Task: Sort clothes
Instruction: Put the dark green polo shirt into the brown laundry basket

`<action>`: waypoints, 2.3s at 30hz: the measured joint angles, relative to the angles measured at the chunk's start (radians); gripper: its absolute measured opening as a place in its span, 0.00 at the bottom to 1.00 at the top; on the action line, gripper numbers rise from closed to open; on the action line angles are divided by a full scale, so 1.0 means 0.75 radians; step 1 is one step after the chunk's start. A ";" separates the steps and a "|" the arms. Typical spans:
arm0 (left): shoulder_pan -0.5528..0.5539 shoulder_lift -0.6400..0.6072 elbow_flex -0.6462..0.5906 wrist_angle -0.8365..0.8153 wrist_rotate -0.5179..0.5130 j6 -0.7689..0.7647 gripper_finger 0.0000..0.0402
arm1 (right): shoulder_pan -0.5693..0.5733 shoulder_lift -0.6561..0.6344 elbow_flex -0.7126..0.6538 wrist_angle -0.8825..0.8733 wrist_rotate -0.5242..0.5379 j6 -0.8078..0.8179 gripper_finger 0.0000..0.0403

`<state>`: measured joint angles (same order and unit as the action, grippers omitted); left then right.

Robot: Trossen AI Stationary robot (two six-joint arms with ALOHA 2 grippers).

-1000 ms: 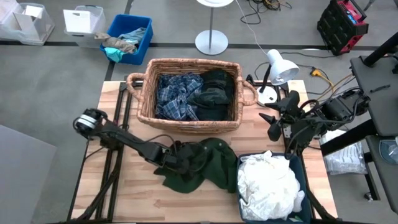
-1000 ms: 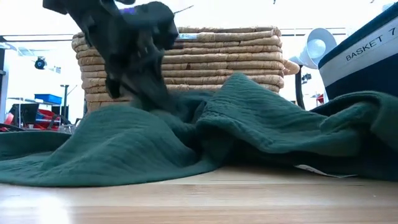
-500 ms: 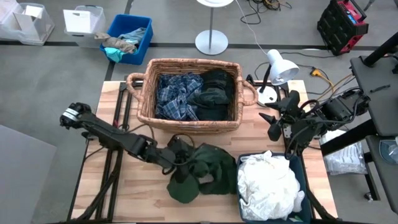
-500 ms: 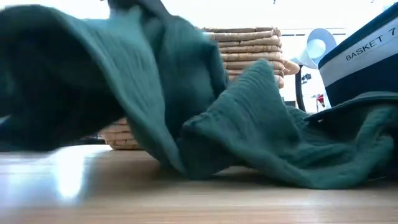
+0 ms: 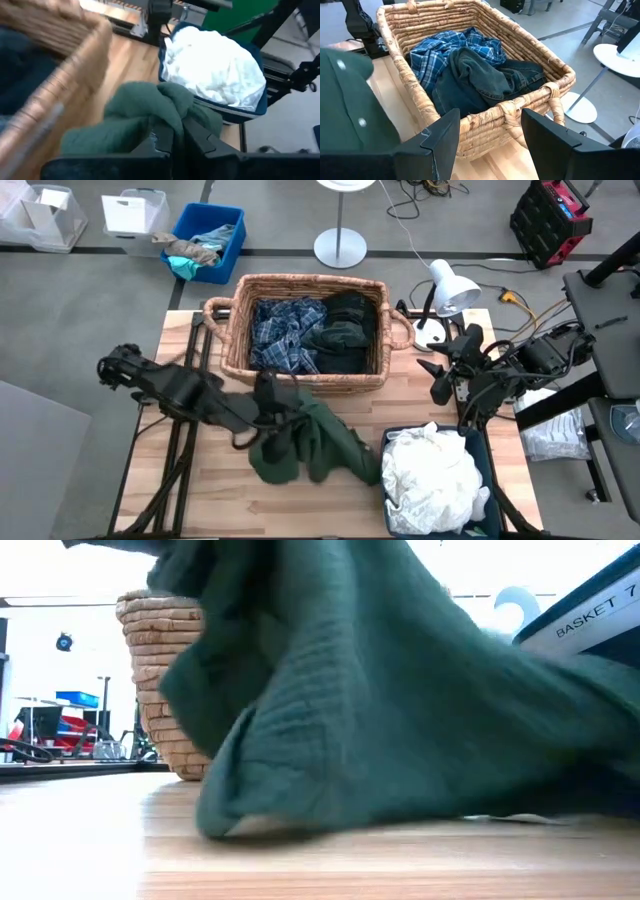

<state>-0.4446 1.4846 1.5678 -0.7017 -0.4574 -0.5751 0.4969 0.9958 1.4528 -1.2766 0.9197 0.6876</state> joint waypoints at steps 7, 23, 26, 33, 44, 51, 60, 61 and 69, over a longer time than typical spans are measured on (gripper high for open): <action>-0.024 0.063 0.467 -0.222 -0.101 0.214 0.00 | 0.000 0.000 0.000 0.000 0.020 -0.004 0.50; -0.087 0.196 0.990 -0.056 -0.528 1.013 0.00 | 0.000 0.000 0.000 0.002 0.066 -0.012 0.50; -0.080 0.187 0.991 0.079 -0.604 1.192 0.00 | -0.001 0.001 0.000 0.003 0.066 -0.011 0.50; -0.042 0.184 1.026 0.454 -0.660 1.685 0.00 | -0.001 0.002 0.000 0.004 0.071 -0.001 0.50; 0.265 0.162 1.050 0.632 -0.413 1.845 0.00 | -0.001 0.002 0.000 0.004 0.103 0.039 0.50; 0.592 0.175 1.050 0.583 -0.278 1.625 0.00 | -0.001 0.002 0.000 0.004 0.103 0.067 0.50; 0.988 0.272 1.049 0.375 0.039 1.160 0.00 | -0.001 0.003 0.000 0.003 0.103 0.096 0.50; 1.015 0.292 1.049 0.374 0.118 1.094 0.00 | -0.001 0.003 0.000 0.003 0.104 0.097 0.50; 1.101 0.426 1.048 0.386 0.474 0.802 0.00 | -0.001 0.003 -0.002 -0.006 0.104 0.145 0.50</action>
<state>0.3809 1.8042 2.3539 -0.4119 -0.1021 0.0262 0.4965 0.9977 1.4516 -1.2808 0.9977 0.7962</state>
